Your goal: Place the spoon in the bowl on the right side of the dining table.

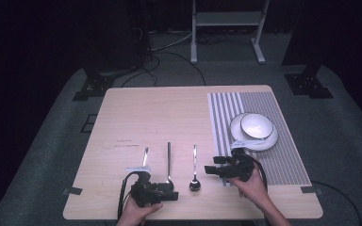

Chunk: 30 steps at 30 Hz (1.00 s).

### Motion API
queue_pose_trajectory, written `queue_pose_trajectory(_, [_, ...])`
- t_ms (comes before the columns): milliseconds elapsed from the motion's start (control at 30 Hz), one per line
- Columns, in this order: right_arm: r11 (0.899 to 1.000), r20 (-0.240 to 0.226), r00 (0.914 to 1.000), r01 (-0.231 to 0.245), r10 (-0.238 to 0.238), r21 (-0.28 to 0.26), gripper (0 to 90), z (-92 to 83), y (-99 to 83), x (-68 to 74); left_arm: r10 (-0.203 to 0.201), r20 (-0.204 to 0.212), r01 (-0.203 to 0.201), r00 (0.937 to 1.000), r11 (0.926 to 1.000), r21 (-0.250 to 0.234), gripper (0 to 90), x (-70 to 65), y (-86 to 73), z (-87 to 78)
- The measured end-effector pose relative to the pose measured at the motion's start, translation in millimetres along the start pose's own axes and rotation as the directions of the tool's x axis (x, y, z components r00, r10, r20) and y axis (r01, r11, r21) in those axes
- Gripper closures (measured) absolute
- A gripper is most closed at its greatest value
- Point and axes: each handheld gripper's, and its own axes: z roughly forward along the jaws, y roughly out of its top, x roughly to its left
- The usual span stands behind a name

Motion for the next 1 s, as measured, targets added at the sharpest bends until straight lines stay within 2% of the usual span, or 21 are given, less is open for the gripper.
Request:
queue_pose_trajectory(433, [1.000, -0.054, 0.9985, -0.012, 0.013, 0.024, 26.3, 33.2, 21.0, 1.6, -0.001, -0.001, 0.001, 1.0000, 1.0000, -0.004, 7.2, 0.5, -0.1, -0.5])
queue_pose_trajectory(667, [0.999, -0.065, 0.9970, -0.040, 0.042, 0.032, 28.8, 49.6, 26.8, -3.8, -0.003, -0.002, 0.003, 1.0000, 1.0000, -0.002, 7.2, 0.3, 0.1, -0.5])
queue_pose_trajectory(800, [0.998, -0.058, 0.9970, -0.049, 0.051, 0.035, 28.9, 58.6, 29.7, -8.0, 0.007, -0.001, -0.007, 1.0000, 1.0000, -0.001, 7.2, 0.7, 0.4, -0.8])
queue_pose_trajectory(1000, [0.997, -0.056, 0.9963, -0.062, 0.065, 0.047, 30.8, 71.7, 35.7, -12.3, -0.001, 0.004, 0.001, 1.0000, 1.0000, -0.002, 7.2, 1.3, 0.2, -1.0])
